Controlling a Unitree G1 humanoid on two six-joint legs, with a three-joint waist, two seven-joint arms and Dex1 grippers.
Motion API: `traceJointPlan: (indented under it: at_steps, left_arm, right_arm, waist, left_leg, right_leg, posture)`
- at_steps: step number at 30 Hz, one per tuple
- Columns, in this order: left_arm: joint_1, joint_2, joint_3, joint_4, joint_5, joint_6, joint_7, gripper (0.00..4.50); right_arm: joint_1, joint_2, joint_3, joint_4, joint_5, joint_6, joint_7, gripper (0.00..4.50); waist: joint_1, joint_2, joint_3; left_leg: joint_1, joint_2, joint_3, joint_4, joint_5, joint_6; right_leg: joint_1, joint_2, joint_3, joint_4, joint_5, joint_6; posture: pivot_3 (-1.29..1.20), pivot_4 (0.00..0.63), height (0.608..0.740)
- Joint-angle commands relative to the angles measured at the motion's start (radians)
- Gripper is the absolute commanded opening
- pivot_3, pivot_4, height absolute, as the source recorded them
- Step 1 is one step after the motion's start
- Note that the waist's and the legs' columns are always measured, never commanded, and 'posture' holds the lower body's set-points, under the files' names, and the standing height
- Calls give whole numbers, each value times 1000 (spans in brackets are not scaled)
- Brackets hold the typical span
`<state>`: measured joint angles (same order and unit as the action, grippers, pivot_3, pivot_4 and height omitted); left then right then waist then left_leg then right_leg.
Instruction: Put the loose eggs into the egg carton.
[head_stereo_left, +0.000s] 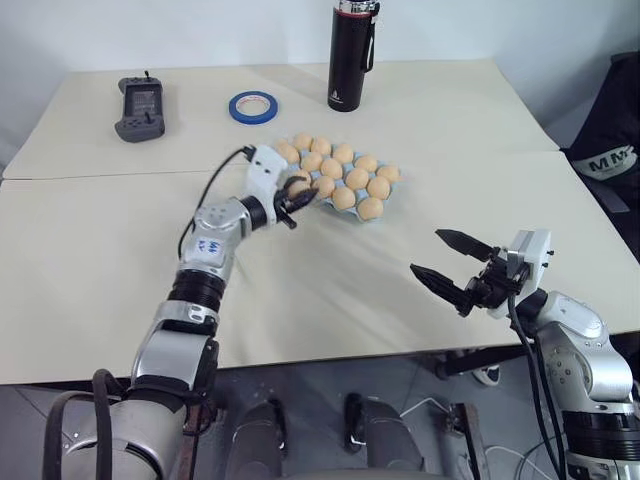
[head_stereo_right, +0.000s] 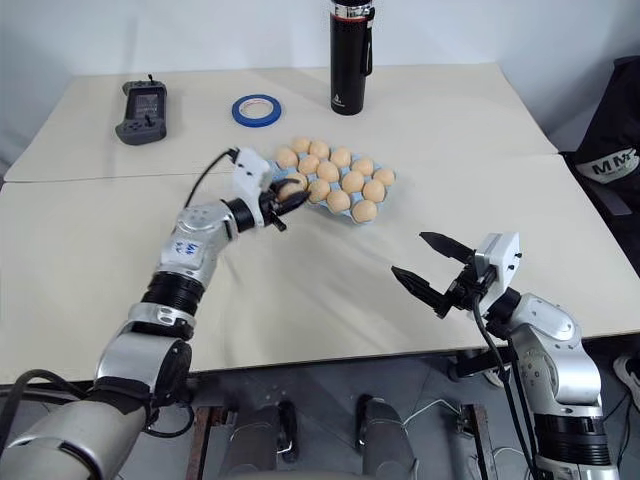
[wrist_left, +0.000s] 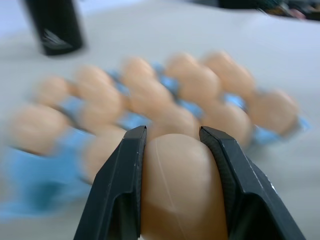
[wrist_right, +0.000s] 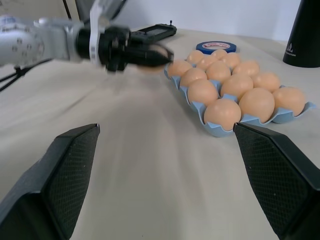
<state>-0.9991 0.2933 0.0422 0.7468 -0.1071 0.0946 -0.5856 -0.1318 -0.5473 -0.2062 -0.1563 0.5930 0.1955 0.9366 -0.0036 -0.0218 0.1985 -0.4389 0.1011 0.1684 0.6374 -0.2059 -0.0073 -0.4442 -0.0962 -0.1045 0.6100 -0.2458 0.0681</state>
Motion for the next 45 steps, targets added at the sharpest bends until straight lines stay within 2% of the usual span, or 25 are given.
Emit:
traceJointPlan:
  at_steps: [1,11,21,27,28,31,45]
  left_arm:
    - [-90,27,34,96,6,-48,51,1369]
    - [-247,9,56,468,41,-169,153,1369]
    - [-288,2,77,538,56,-201,204,1369]
    - [-291,1,80,551,67,-201,220,3277]
    - [-291,0,81,553,68,-201,220,3701]
    - [-291,-2,81,554,71,-203,217,4490]
    - [-275,8,77,545,89,-209,200,4490]
  right_arm:
    - [-11,-6,-15,-25,5,-9,-4,4500]
    - [-5,-7,-20,-29,4,-12,-11,4500]
    - [22,-14,-32,-47,11,-9,-16,4500]
    - [26,-18,-33,-50,12,-6,-15,4500]
    - [24,-18,-33,-50,12,-6,-15,4500]
    - [24,-20,-32,-51,11,-5,-13,4500]
    - [18,-34,-24,-47,14,3,-6,4500]
  waist:
    - [0,0,0]
    - [1,0,0]
    - [-1,-1,0]
    - [0,-1,0]
    - [0,-1,0]
    - [0,-1,0]
    - [0,-1,0]
  left_leg:
    - [0,0,0,0,0,0]
    - [-1,-1,0,0,0,1]
    - [-1,-1,0,0,0,1]
    - [-1,-1,0,0,0,1]
    - [-1,-1,0,0,0,1]
    - [-1,-1,0,0,0,1]
    - [-1,-1,0,0,0,1]
  right_leg:
    - [0,0,0,0,0,0]
    - [0,0,0,0,0,0]
    - [0,0,0,0,0,0]
    - [0,0,0,0,0,0]
    - [0,0,0,0,0,0]
    - [0,0,0,0,0,0]
    - [0,0,0,0,0,0]
  posture:
    - [0,150,740]
    - [0,150,740]
    - [0,150,740]
    - [0,150,740]
    - [0,150,740]
    - [0,150,740]
    - [0,150,740]
